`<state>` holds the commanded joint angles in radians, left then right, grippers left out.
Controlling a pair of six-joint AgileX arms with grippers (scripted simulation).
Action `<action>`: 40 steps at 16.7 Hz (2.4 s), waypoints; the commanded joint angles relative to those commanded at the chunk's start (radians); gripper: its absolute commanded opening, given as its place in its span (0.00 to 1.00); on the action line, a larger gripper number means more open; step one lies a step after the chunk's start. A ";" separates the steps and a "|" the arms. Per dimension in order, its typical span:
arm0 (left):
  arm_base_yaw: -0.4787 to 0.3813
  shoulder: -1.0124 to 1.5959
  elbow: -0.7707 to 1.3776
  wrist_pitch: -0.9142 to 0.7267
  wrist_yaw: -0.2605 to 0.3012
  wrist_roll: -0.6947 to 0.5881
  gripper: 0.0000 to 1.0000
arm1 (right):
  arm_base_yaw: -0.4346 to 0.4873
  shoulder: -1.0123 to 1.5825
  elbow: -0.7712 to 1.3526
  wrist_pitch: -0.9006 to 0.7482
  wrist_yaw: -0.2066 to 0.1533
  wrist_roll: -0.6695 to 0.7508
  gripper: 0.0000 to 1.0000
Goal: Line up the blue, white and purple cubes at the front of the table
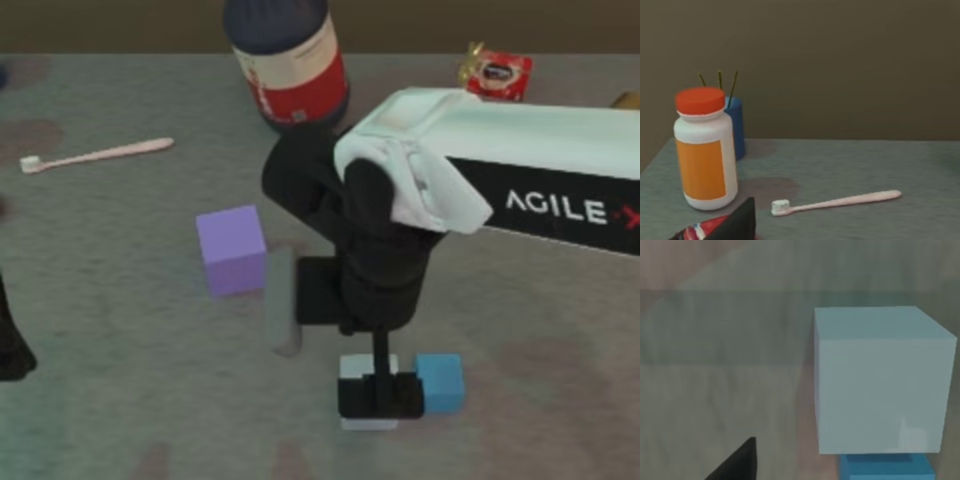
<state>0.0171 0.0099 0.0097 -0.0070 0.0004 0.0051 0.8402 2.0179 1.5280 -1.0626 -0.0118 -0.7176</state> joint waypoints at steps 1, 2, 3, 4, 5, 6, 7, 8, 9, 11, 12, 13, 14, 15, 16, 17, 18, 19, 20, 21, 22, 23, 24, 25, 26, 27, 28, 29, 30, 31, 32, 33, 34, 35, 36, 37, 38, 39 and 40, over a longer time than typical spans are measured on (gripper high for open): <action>-0.006 0.020 0.020 -0.014 0.001 0.011 1.00 | -0.008 -0.018 -0.013 0.013 -0.002 0.005 1.00; -0.013 0.051 0.050 -0.034 0.001 0.026 1.00 | -0.022 -0.047 -0.033 0.034 -0.005 0.014 1.00; -0.023 0.093 0.090 -0.061 0.001 0.047 1.00 | -0.039 -0.083 -0.058 0.059 -0.009 0.025 1.00; -0.035 0.145 0.141 -0.093 0.002 0.072 1.00 | -0.061 -0.128 -0.090 0.089 -0.013 0.039 1.00; -0.048 0.207 0.200 -0.130 0.002 0.100 1.00 | -0.086 -0.182 -0.127 0.122 -0.018 0.056 1.00; -0.063 0.280 0.268 -0.171 0.001 0.132 1.00 | -0.116 -0.250 -0.173 0.163 -0.023 0.078 1.00; -0.079 0.363 0.342 -0.217 0.001 0.167 1.00 | -0.148 -0.321 -0.222 0.204 -0.028 0.101 1.00; -0.095 0.457 0.422 -0.266 0.000 0.204 1.00 | -0.183 -0.400 -0.277 0.247 -0.033 0.127 1.00; -0.113 0.561 0.507 -0.318 0.000 0.243 1.00 | -0.220 -0.487 -0.339 0.293 -0.037 0.156 1.00; -0.151 0.790 0.683 -0.430 -0.001 0.326 1.00 | -0.304 -0.685 -0.483 0.393 -0.045 0.223 1.00; -0.171 0.909 0.772 -0.488 -0.001 0.369 1.00 | -0.346 -0.787 -0.559 0.442 -0.048 0.258 1.00; -0.191 1.029 0.861 -0.547 -0.001 0.412 1.00 | -0.392 -0.897 -0.643 0.495 -0.050 0.296 1.00; -0.212 1.147 0.949 -0.606 0.000 0.456 1.00 | -0.434 -1.000 -0.722 0.544 -0.052 0.333 1.00; -0.232 1.260 1.034 -0.665 0.000 0.499 1.00 | -0.476 -1.102 -0.803 0.591 -0.052 0.369 1.00; -0.253 1.366 1.118 -0.723 0.001 0.541 1.00 | -0.516 -1.201 -0.882 0.638 -0.051 0.405 1.00; -0.272 1.467 1.200 -0.779 0.002 0.582 1.00 | -0.557 -1.302 -0.964 0.686 -0.049 0.442 1.00; -0.292 1.564 1.280 -0.833 0.002 0.622 1.00 | -0.593 -1.393 -1.037 0.729 -0.046 0.474 1.00; -0.310 1.656 1.358 -0.884 0.003 0.660 1.00 | -0.626 -1.477 -1.106 0.770 -0.042 0.506 1.00; -0.328 1.745 1.433 -0.932 0.004 0.696 1.00 | -0.657 -1.555 -1.170 0.809 -0.037 0.535 1.00; -0.345 1.830 1.505 -0.976 0.004 0.731 1.00 | -0.688 -1.632 -1.235 0.850 -0.032 0.565 1.00; -0.360 1.911 1.574 -1.017 0.004 0.763 1.00 | -0.715 -1.699 -1.290 0.886 -0.026 0.591 1.00; -0.375 1.985 1.637 -1.055 0.005 0.793 1.00 | -0.739 -1.761 -1.341 0.920 -0.020 0.616 1.00; -0.388 2.052 1.695 -1.088 0.005 0.820 1.00 | -0.762 -1.821 -1.388 0.954 -0.013 0.640 1.00; -0.400 2.109 1.746 -1.117 0.004 0.844 1.00 | -0.781 -1.873 -1.426 0.983 -0.008 0.660 1.00; -0.410 2.157 1.791 -1.142 0.004 0.865 1.00 | -0.797 -1.918 -1.459 1.007 -0.002 0.678 1.00; -0.418 2.195 1.829 -1.163 0.004 0.882 1.00 | -0.810 -1.956 -1.486 1.028 0.003 0.693 1.00; -0.425 2.225 1.859 -1.179 0.004 0.896 1.00 | -0.821 -1.987 -1.508 1.046 0.007 0.705 1.00; -0.429 2.247 1.879 -1.189 0.003 0.905 1.00 | -0.827 -2.007 -1.521 1.057 0.010 0.713 1.00; -0.431 2.257 1.889 -1.195 0.003 0.910 1.00 | -0.830 -2.017 -1.527 1.062 0.012 0.717 1.00; -0.432 2.259 1.891 -1.195 0.003 0.910 1.00 | -0.830 -2.018 -1.528 1.063 0.012 0.718 1.00; -0.432 2.259 1.891 -1.195 0.003 0.910 1.00 | -0.830 -2.018 -1.528 1.063 0.012 0.718 1.00; -0.432 2.259 1.891 -1.195 0.003 0.910 1.00 | -0.830 -2.018 -1.528 1.063 0.012 0.718 1.00; -0.432 2.259 1.891 -1.195 0.003 0.910 1.00 | -0.830 -2.018 -1.528 1.063 0.012 0.718 1.00; -0.426 2.257 1.888 -1.193 0.003 0.909 1.00 | -0.830 -2.018 -1.528 1.063 0.012 0.718 1.00; -0.427 2.258 1.885 -1.190 0.003 0.910 1.00 | -0.830 -2.018 -1.528 1.063 0.012 0.718 1.00; -0.428 2.262 1.873 -1.177 0.003 0.911 1.00 | -0.830 -2.018 -1.528 1.063 0.012 0.718 1.00; -0.429 2.270 1.856 -1.153 0.003 0.911 1.00 | -0.830 -2.018 -1.528 1.063 0.012 0.718 1.00; -0.430 2.282 1.835 -1.120 0.004 0.912 1.00 | -0.830 -2.018 -1.528 1.063 0.012 0.718 1.00; -0.430 2.296 1.811 -1.077 0.004 0.912 1.00 | -0.830 -2.018 -1.528 1.063 0.012 0.718 1.00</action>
<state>-0.4126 2.3063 1.8202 -1.0835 0.0041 0.9170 0.0100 0.0000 0.0000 0.0000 0.0000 0.0000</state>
